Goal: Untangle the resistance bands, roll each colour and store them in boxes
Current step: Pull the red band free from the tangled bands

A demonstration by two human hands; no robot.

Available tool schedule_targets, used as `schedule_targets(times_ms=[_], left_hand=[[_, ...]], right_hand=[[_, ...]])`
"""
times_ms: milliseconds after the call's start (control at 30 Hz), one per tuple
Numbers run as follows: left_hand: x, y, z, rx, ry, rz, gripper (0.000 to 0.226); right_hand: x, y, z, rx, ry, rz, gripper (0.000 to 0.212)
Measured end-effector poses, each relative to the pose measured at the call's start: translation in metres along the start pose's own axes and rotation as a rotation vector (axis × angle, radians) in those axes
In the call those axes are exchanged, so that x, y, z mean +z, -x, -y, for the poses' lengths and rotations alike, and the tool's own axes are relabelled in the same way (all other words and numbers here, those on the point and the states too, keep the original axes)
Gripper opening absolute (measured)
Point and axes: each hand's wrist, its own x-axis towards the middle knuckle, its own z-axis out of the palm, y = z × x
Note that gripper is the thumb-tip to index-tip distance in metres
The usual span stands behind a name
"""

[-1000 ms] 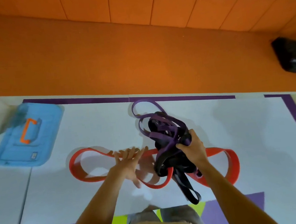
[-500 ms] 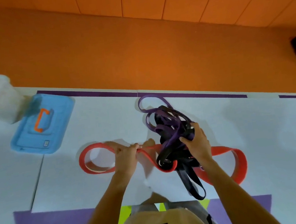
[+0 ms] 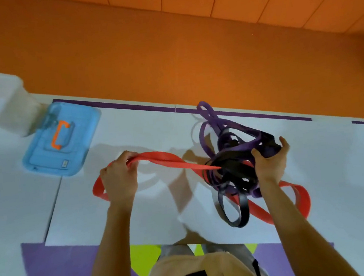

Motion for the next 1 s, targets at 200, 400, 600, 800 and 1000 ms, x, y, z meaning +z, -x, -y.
schedule_targets(times_ms=[200,400,600,800,1000], left_hand=[[0.003,0.012,-0.01,-0.154,0.3,-0.068,0.018],[0.012,0.012,-0.025,-0.235,0.361,0.251,0.015],[0.022,0.02,-0.036,-0.309,0.309,0.524,0.045],[0.031,0.037,-0.033,-0.174,0.094,0.635,0.071],[0.039,0.054,-0.032,-0.089,-0.075,0.714,0.088]], right_hand=[[0.002,-0.011,-0.025,0.23,0.107,0.292,0.106],[-0.022,-0.021,-0.005,0.01,0.396,0.446,0.113],[-0.01,0.013,0.012,-0.537,0.459,0.572,0.075],[0.008,0.043,-0.039,-0.415,0.798,0.533,0.118],[-0.016,0.054,-0.084,-0.034,0.395,0.395,0.107]])
